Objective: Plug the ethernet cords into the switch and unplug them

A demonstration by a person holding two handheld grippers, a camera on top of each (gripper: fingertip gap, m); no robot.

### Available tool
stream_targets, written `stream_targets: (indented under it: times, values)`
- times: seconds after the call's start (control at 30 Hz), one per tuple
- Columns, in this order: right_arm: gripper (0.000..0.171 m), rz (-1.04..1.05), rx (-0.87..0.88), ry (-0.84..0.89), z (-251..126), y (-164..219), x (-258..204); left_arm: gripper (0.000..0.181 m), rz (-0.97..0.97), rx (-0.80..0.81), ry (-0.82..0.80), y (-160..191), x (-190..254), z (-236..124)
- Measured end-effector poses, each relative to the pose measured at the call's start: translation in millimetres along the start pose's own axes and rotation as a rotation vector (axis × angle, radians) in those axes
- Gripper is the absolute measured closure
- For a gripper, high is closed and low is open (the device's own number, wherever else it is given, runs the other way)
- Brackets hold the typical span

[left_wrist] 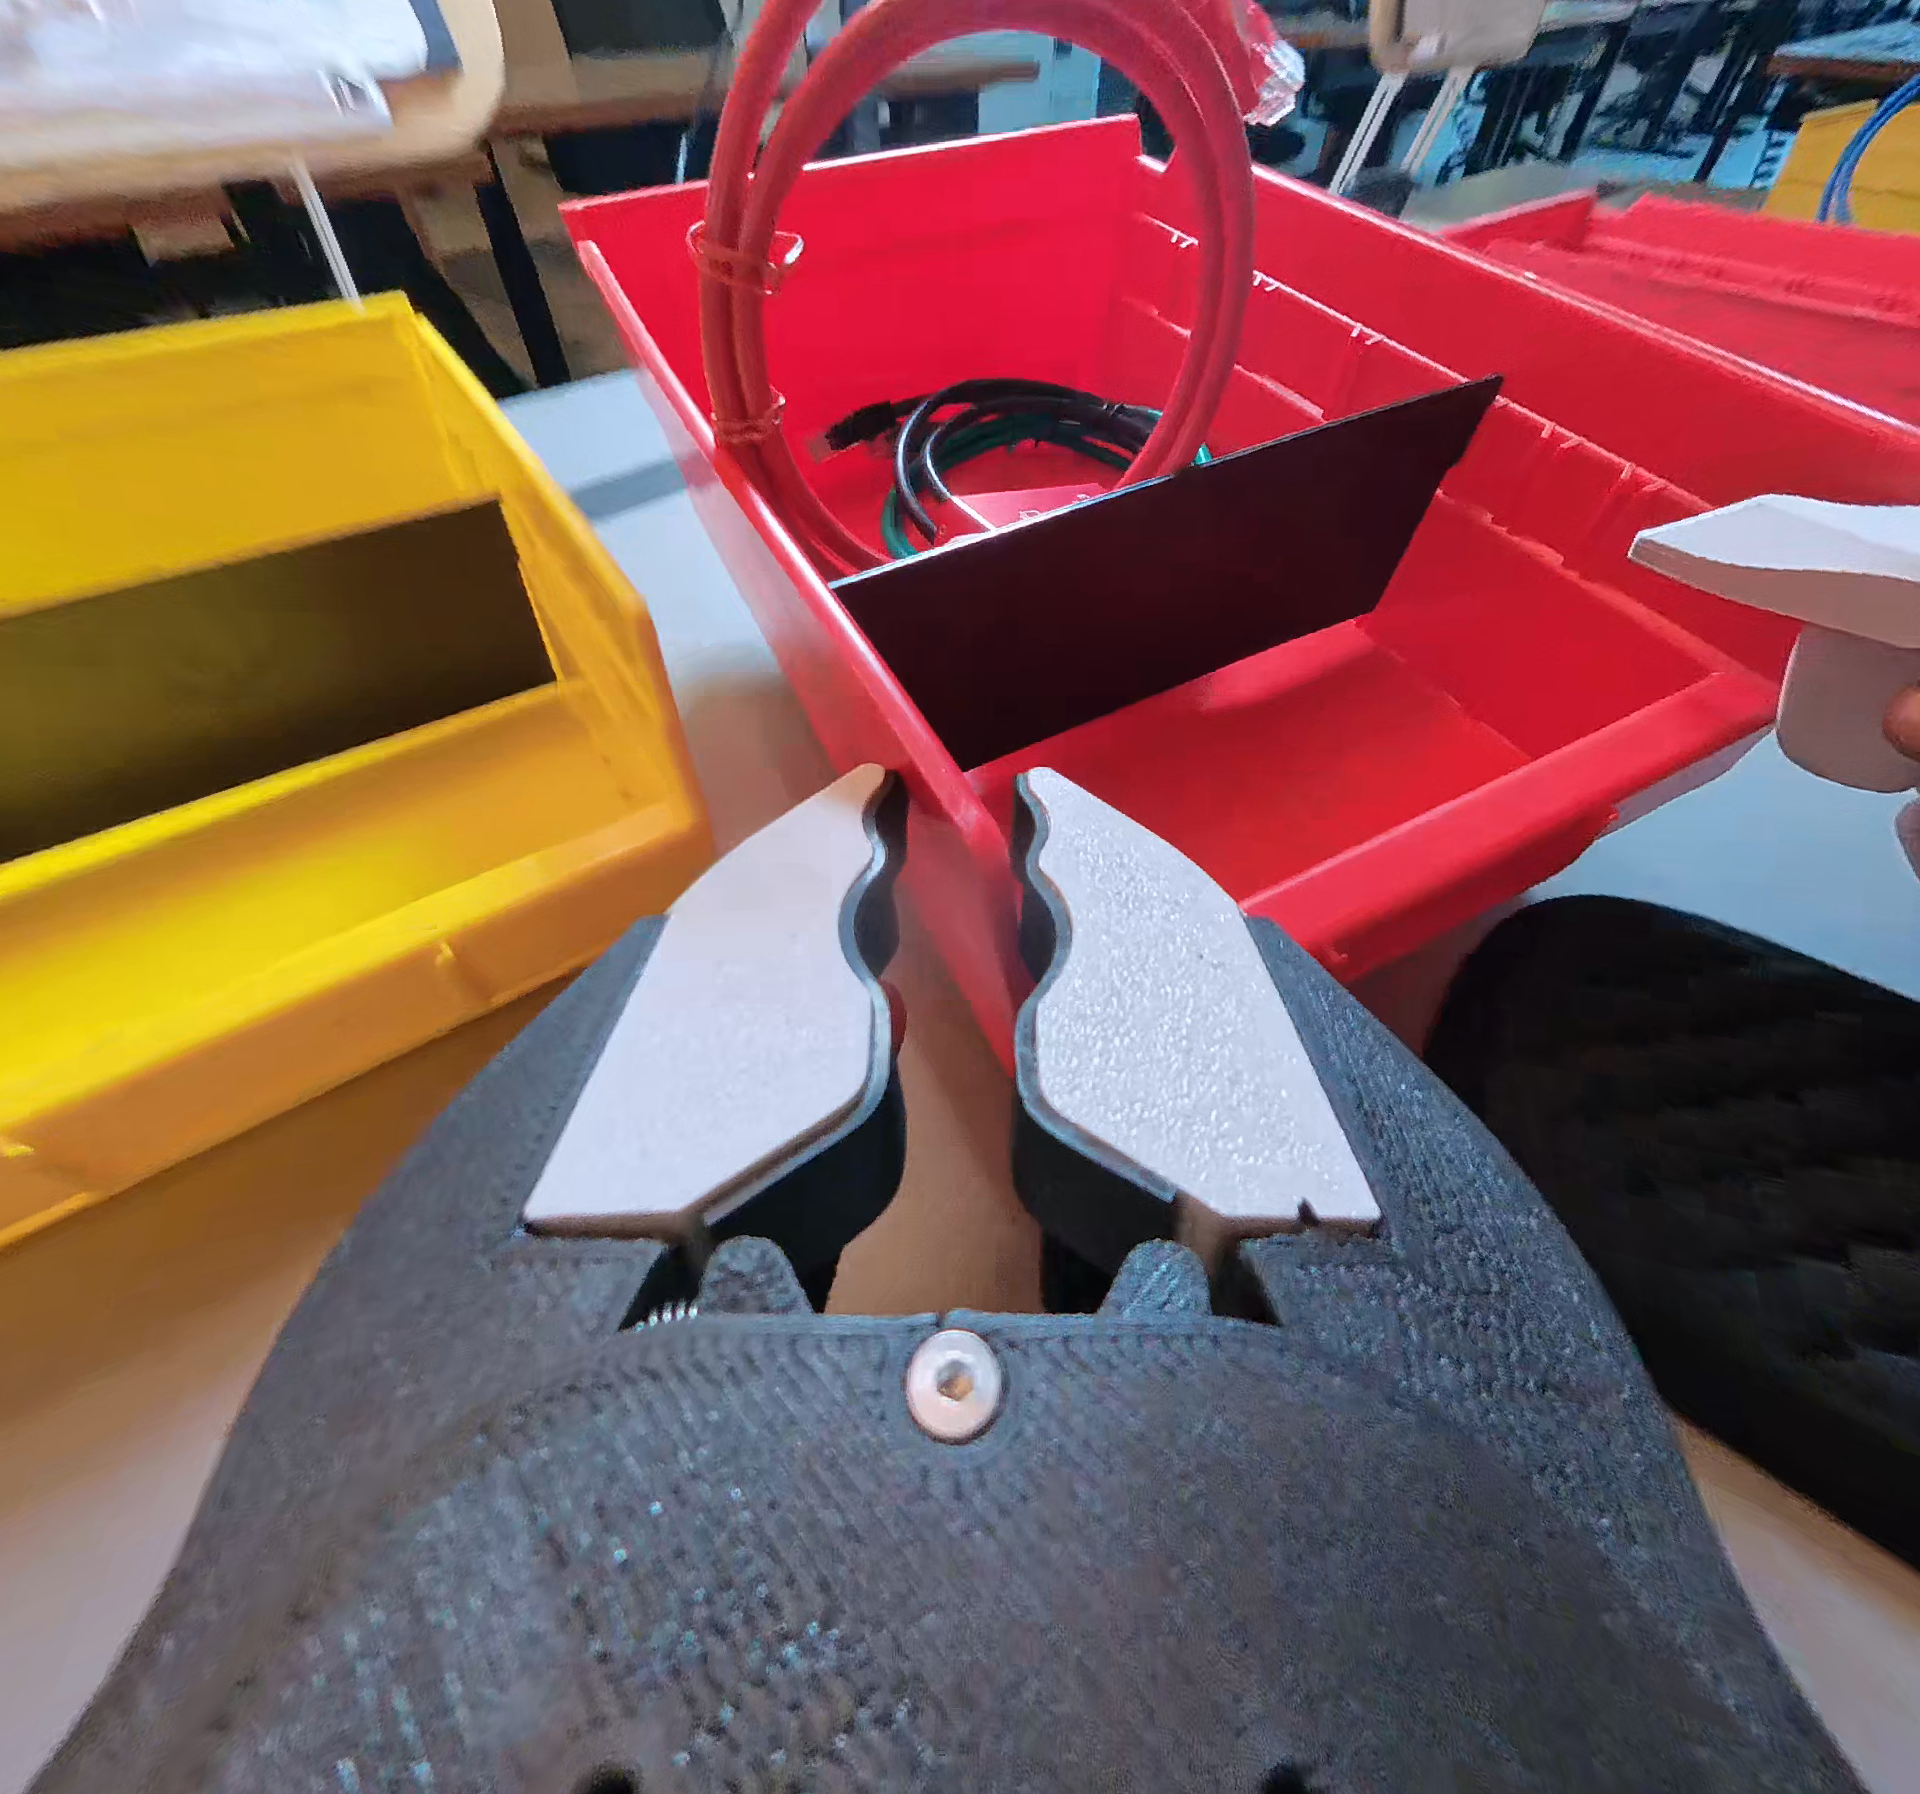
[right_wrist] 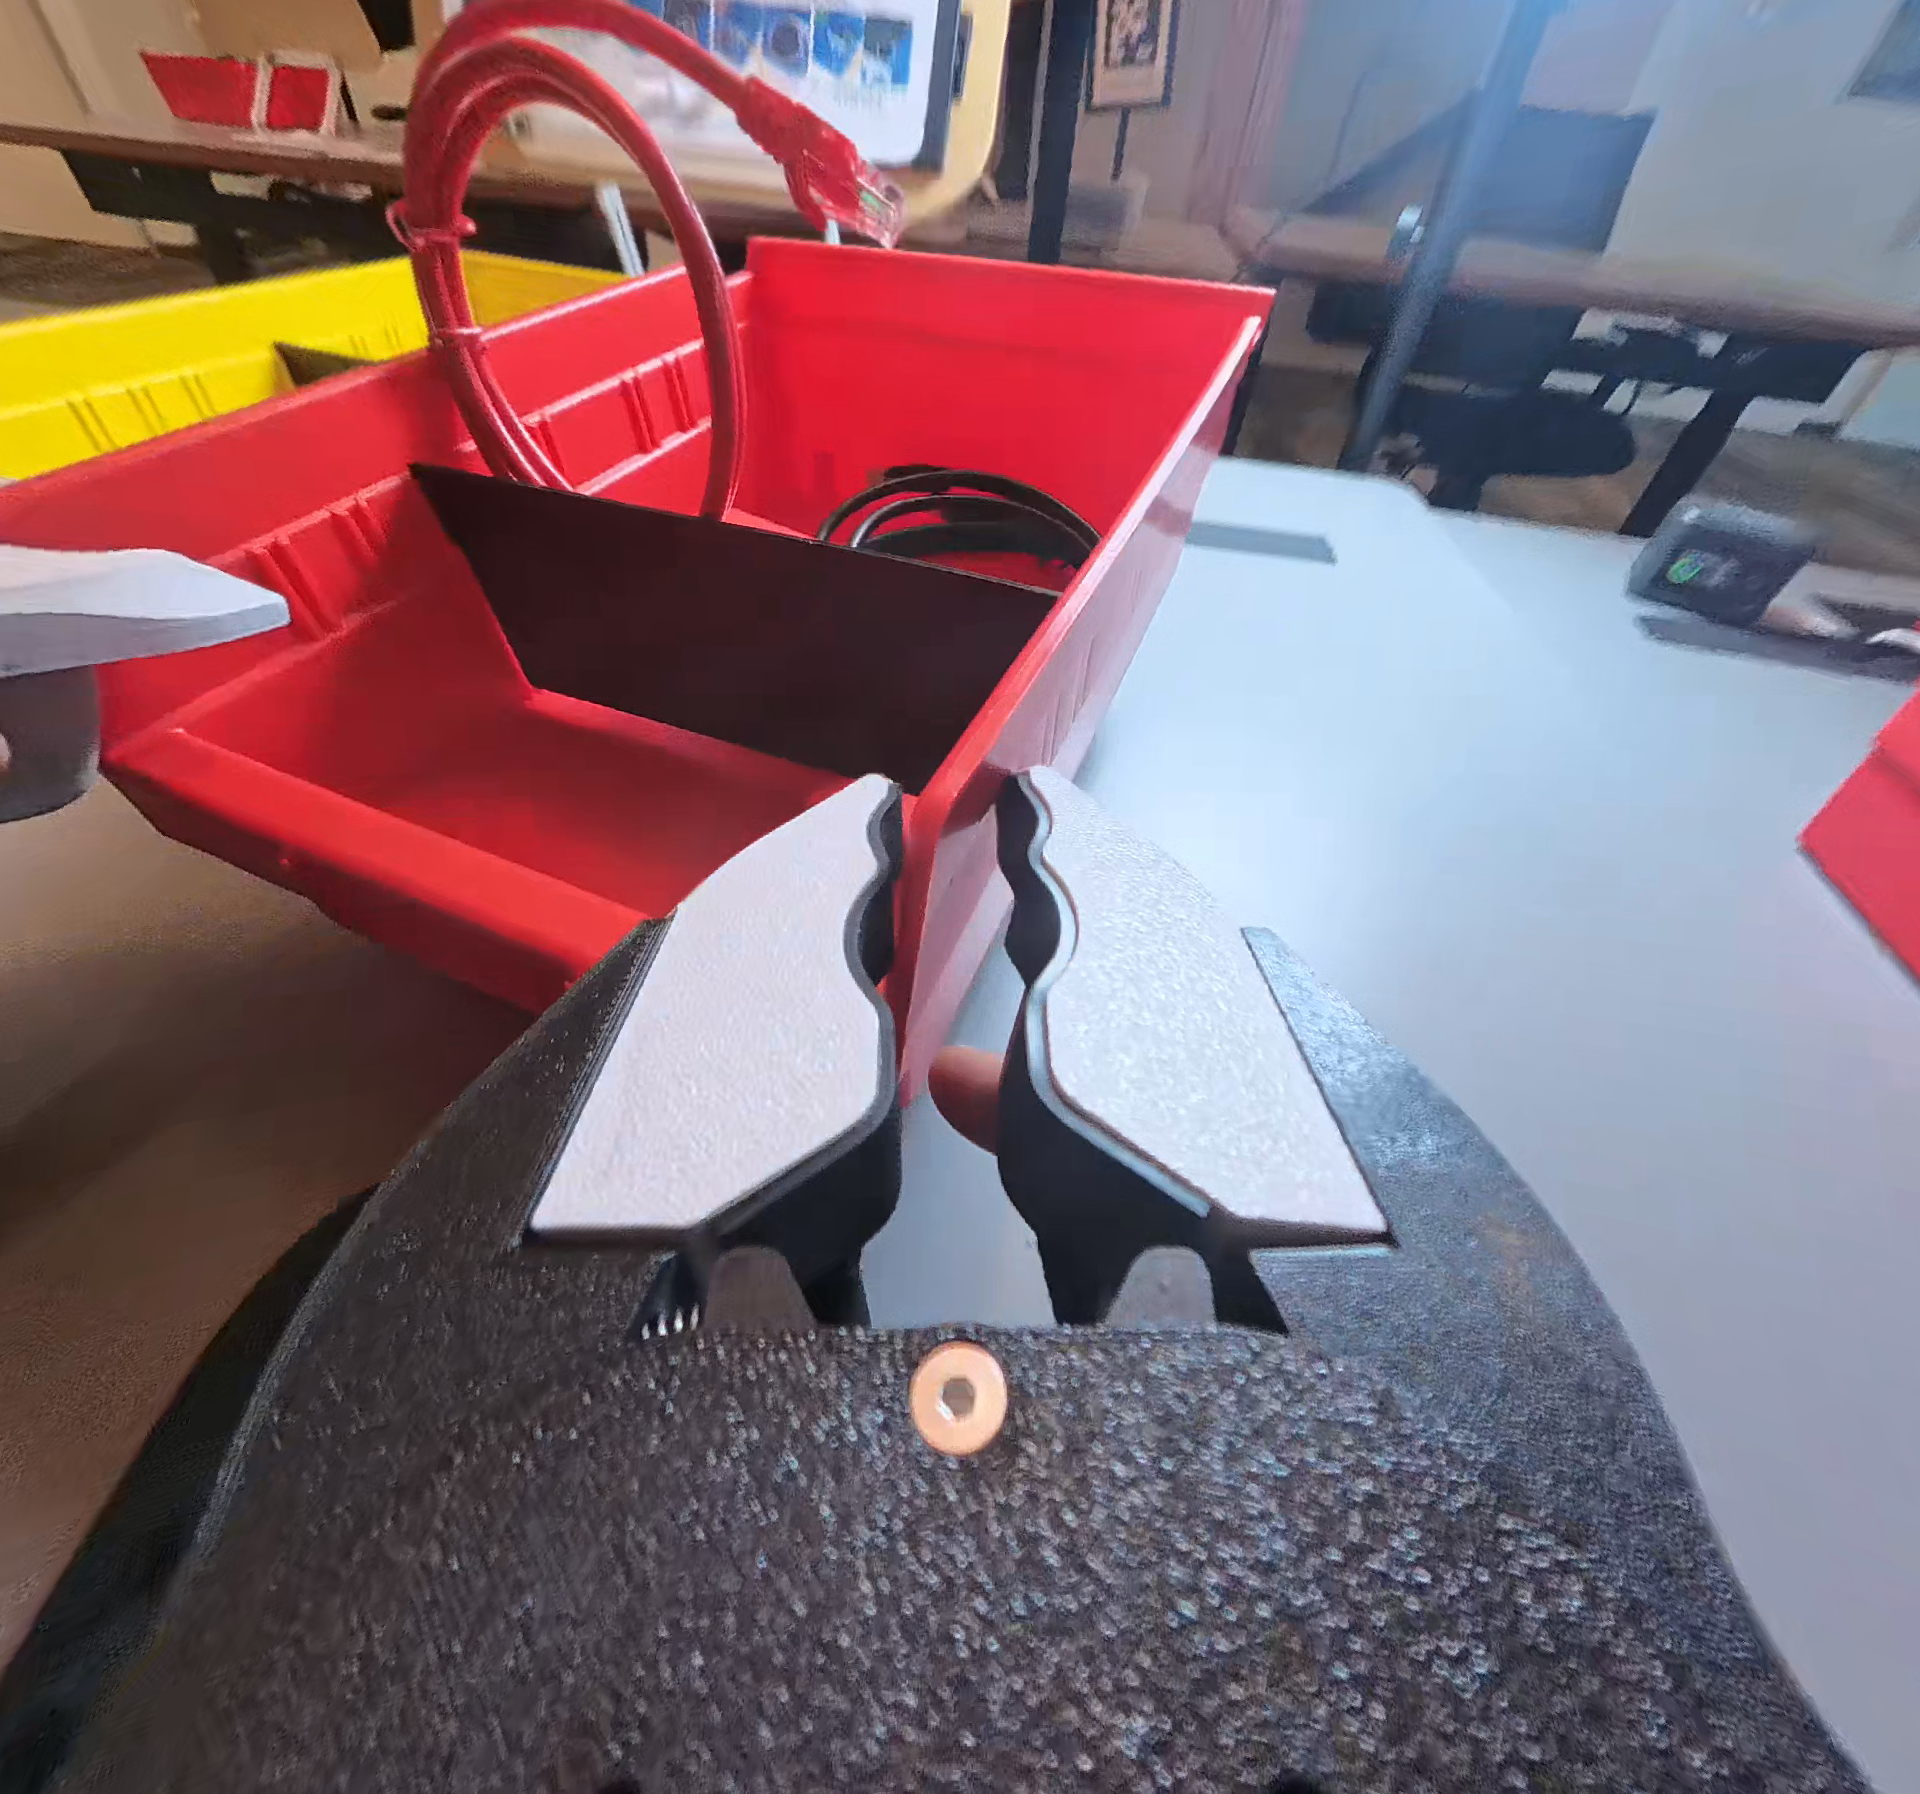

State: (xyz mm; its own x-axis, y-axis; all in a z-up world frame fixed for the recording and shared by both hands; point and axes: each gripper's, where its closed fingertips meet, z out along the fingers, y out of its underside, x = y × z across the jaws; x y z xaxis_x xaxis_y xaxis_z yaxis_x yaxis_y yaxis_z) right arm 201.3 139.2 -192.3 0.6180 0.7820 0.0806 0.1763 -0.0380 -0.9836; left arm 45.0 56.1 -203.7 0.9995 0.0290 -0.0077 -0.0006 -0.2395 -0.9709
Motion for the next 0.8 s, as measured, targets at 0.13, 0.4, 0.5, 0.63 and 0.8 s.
stream_targets:
  times: [0.13, 0.4, 0.5, 0.63, 0.8]
  values:
    - [0.154, -0.054, 0.121, -0.012, -22.4, -54.1, -14.6, 0.161, 0.062, 0.121, -0.029, -50.1, -0.7, -39.9]
    - [0.152, -0.096, 0.316, -0.263, -16.1, -154.6, -137.4, 0.164, 0.116, 0.223, -0.310, -107.7, -87.3, -169.2]
    - [0.151, -0.104, 0.315, -0.391, 2.4, -168.3, -201.7, 0.165, 0.073, 0.221, -0.405, -103.8, -134.7, -218.1]
    - [0.150, -0.126, 0.283, -0.531, 33.6, -171.7, -282.9, 0.166, 0.023, 0.189, -0.523, -80.5, -195.1, -270.2]
    - [0.149, -0.134, 0.190, -0.647, 76.4, -140.3, -366.5, 0.167, -0.073, 0.108, -0.599, -23.1, -263.8, -303.0]
